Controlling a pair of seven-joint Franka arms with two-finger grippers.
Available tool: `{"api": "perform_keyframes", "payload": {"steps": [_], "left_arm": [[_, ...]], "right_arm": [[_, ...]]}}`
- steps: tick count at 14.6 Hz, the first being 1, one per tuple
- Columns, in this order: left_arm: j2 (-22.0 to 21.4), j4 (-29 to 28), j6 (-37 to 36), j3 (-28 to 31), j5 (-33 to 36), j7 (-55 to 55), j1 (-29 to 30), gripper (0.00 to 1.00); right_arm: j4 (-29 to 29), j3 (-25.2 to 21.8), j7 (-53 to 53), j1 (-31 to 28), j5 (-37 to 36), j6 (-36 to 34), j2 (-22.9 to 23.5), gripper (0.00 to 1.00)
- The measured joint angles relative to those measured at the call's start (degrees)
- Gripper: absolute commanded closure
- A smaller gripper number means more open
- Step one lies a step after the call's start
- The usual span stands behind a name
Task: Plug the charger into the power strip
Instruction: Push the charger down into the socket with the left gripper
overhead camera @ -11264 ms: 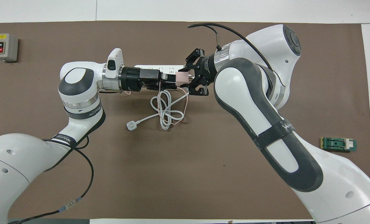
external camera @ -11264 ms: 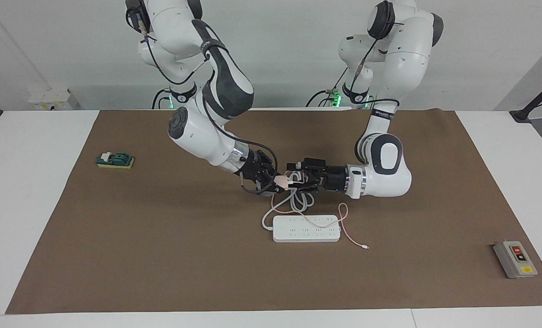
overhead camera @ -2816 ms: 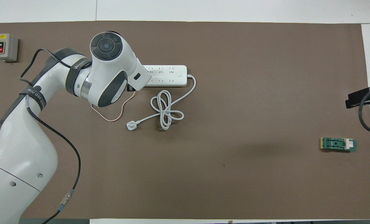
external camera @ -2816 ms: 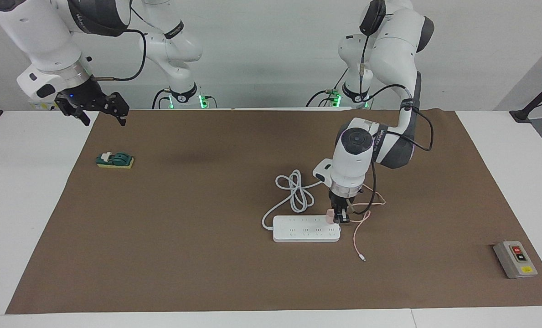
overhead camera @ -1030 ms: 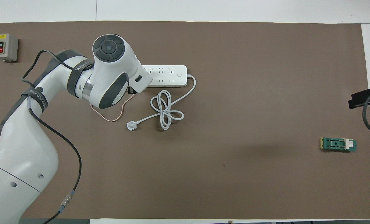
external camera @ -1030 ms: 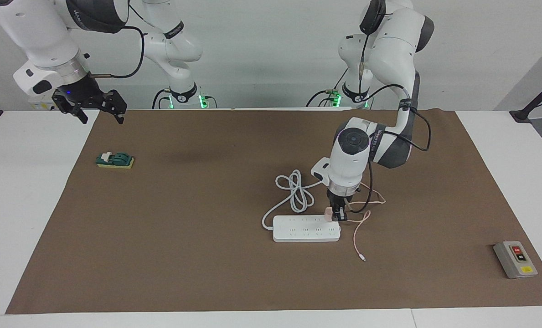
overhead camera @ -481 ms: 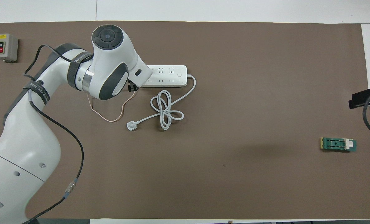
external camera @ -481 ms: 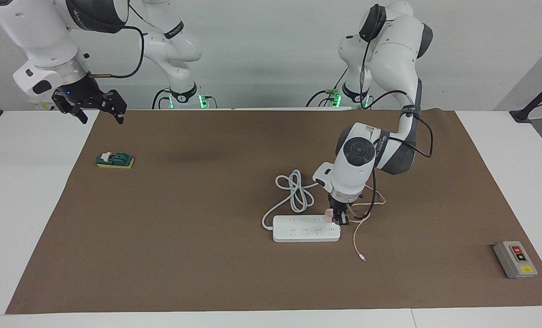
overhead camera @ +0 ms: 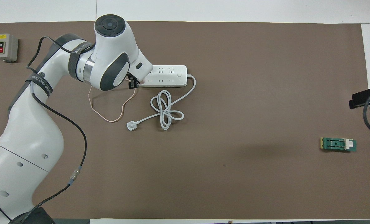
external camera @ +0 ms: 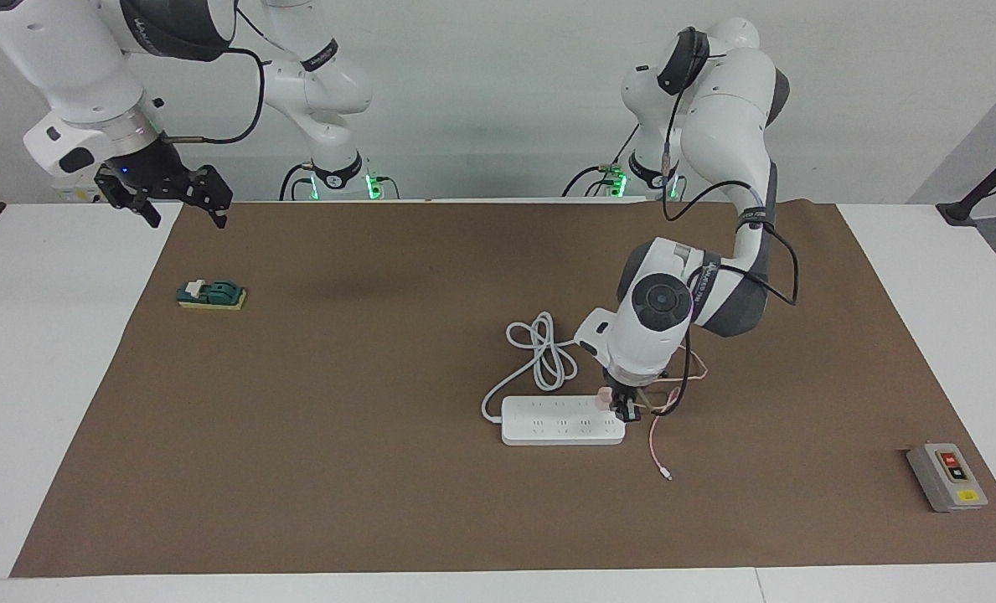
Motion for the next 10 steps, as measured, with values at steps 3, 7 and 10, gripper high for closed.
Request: {"api": "perform_keyframes", "payload": {"steps": [3,7,10], "left_arm": [[0.0,-0.03,0.07,-0.03,0.08,0.33,0.0,1.0],[-0.36,-1.28,1.43,-0.11,0.84,0.86,0.04,1.0],[-1.85,-4.02,3.96,-0.11,0.97,1.2,0.44,1.0]], "right_arm": [[0.0,-0.01,0.0,-0.01,0.0,0.0,0.0,0.0],[0.0,-0.04,0.0,-0.02,0.0,0.0,0.0,0.0],[0.0,-0.05,0.0,-0.02,0.0,0.0,0.0,0.0]]}}
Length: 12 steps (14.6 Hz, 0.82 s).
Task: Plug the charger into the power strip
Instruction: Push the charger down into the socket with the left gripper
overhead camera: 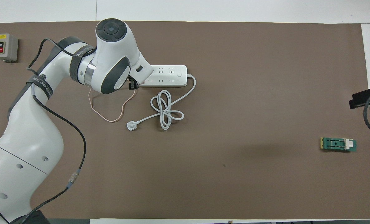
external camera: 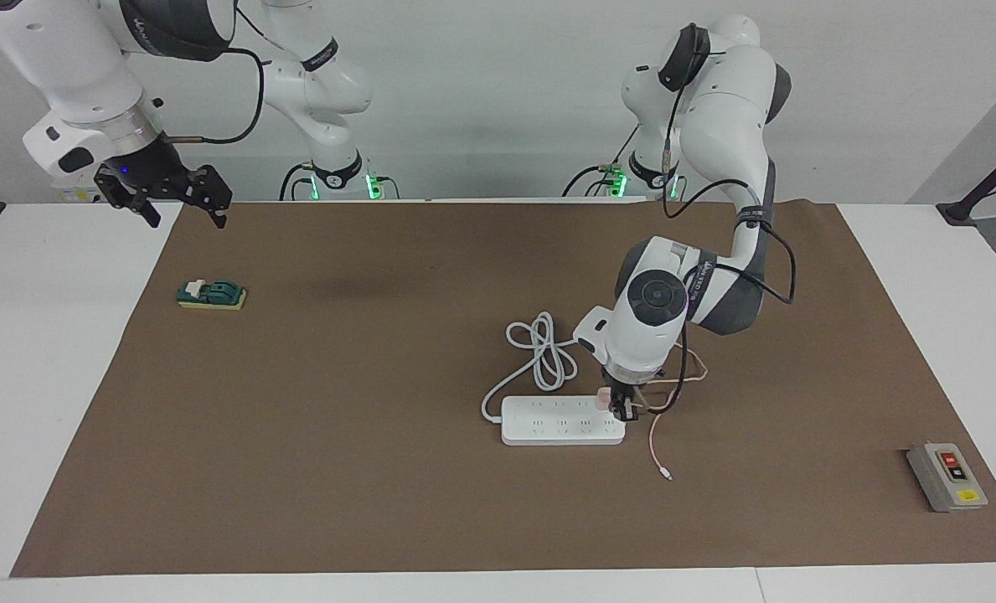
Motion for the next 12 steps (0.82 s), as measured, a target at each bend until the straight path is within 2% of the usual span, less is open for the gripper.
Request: {"api": "perform_keyframes", "payload": {"steps": [7,8,9,10,11,12], "left_arm": [[-4.24,-8.1,8.28,0.05,0.15,-0.1,1.34,0.99],[-4.42,-8.43,8.65,0.02,0.1,-0.2,1.46,0.97],[-4.46,-8.52,8.75,-0.01,0.04,-0.27,1.53,0.9],[-4.46,-8.53,8.75,-0.02,0.04,-0.45,1.53,0.63],[-4.46,-8.53,8.75,-0.02,0.04,-0.67,1.54,0.01],[-4.15,-8.58,9.38,-0.13,-0.2,-1.08,1.52,0.0]], "right_arm": [[0.0,0.0,0.0,0.0,0.0,0.0,0.0,0.0],[0.0,0.0,0.0,0.0,0.0,0.0,0.0,0.0],[0.0,0.0,0.0,0.0,0.0,0.0,0.0,0.0],[0.0,0.0,0.0,0.0,0.0,0.0,0.0,0.0],[0.0,0.0,0.0,0.0,0.0,0.0,0.0,0.0],[0.0,0.0,0.0,0.0,0.0,0.0,0.0,0.0]]}}
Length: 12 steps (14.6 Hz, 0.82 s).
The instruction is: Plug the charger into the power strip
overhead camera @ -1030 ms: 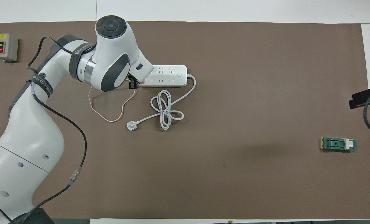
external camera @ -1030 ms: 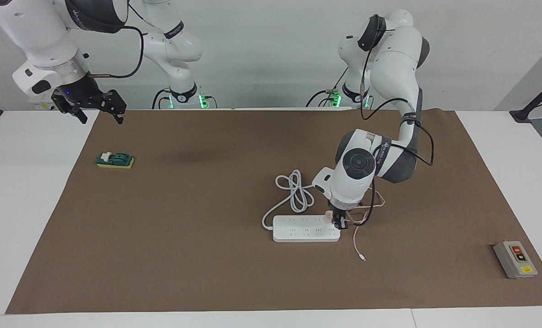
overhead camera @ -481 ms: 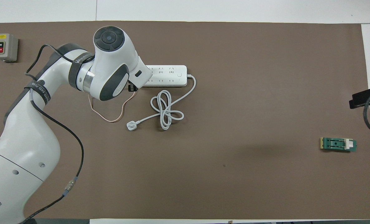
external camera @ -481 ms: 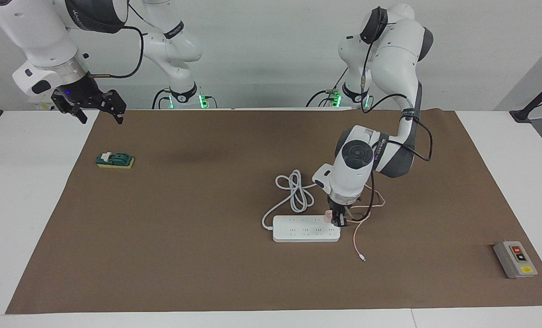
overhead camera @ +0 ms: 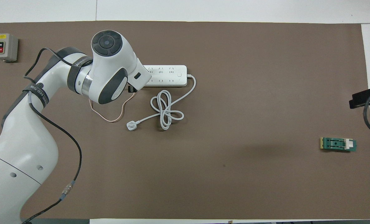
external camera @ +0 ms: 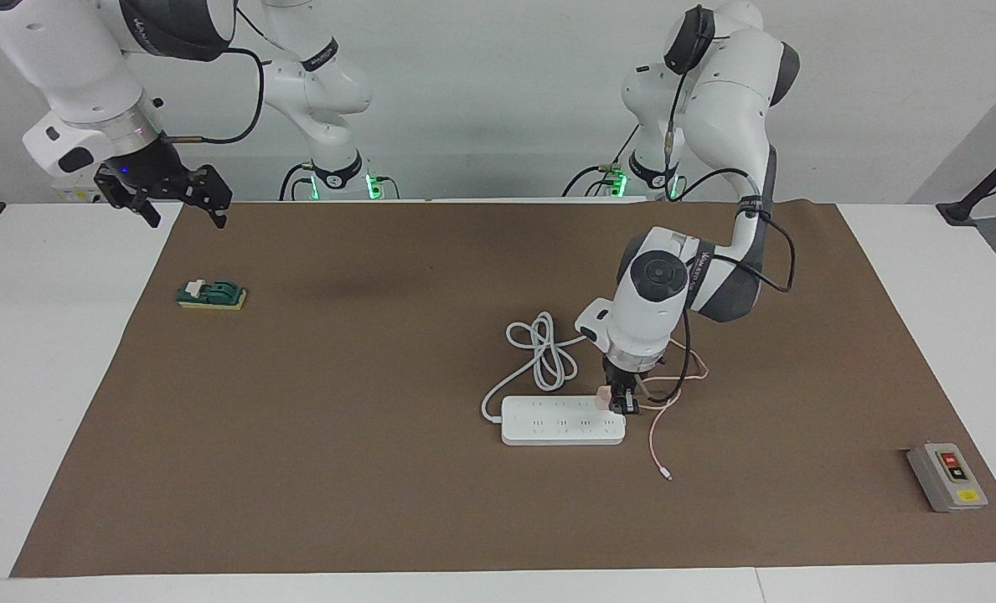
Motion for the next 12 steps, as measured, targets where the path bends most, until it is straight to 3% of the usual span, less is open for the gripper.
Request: {"api": "perform_keyframes", "payload": {"steps": [8,12], "left_arm": [[2.68,5.3,-3.94,-1.45,-0.77,-1.57,0.0,0.0],[-0.77,7.01,-7.05,-2.53,-6.07,-1.66,1.24,0.0]], "right_arm": [[0.0,0.0,0.0,0.0,0.0,0.0,0.0,0.0],[0.0,0.0,0.0,0.0,0.0,0.0,0.0,0.0]]}}
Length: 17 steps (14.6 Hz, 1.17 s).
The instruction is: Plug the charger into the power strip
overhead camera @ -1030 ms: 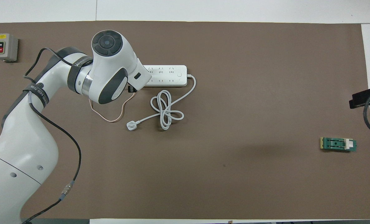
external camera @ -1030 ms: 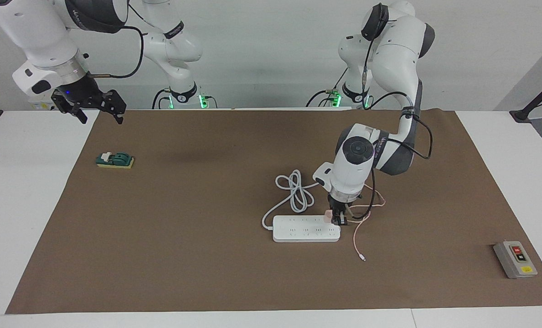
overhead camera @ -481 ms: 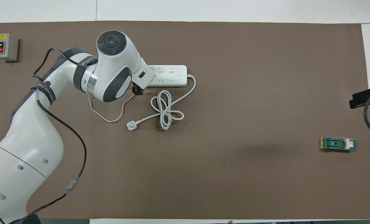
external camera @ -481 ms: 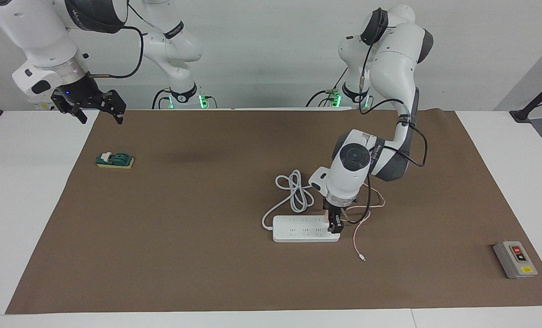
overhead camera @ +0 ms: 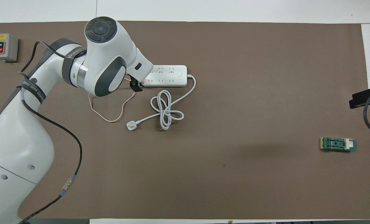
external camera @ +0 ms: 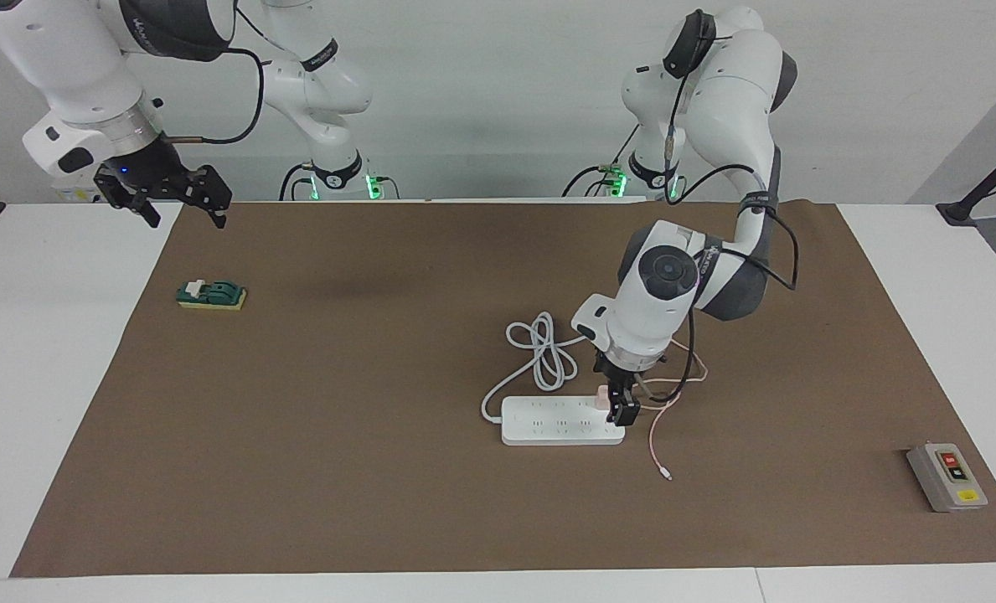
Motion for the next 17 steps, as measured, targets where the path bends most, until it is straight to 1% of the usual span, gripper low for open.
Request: {"api": "perform_keyframes", "payload": {"steps": [3,6,11,15,17], "left_arm": [[-5.77,0.06,-4.26,-0.01,-5.72,-2.6,1.47,0.0],[-9.61,0.06,-8.07,0.0,-9.42,-7.15,4.07,0.0],[-16.26,0.13,-16.38,0.11,-9.72,-23.1,7.06,0.0],[-20.75,0.14,-21.27,0.22,-9.72,-28.25,11.52,0.0],[-23.01,0.14,-24.15,0.25,-9.72,-38.06,12.64,0.0]], "right_arm": [[0.0,0.0,0.0,0.0,0.0,0.0,0.0,0.0],[0.0,0.0,0.0,0.0,0.0,0.0,0.0,0.0],[0.0,0.0,0.0,0.0,0.0,0.0,0.0,0.0],[0.0,0.0,0.0,0.0,0.0,0.0,0.0,0.0],[0.0,0.0,0.0,0.0,0.0,0.0,0.0,0.0]]}}
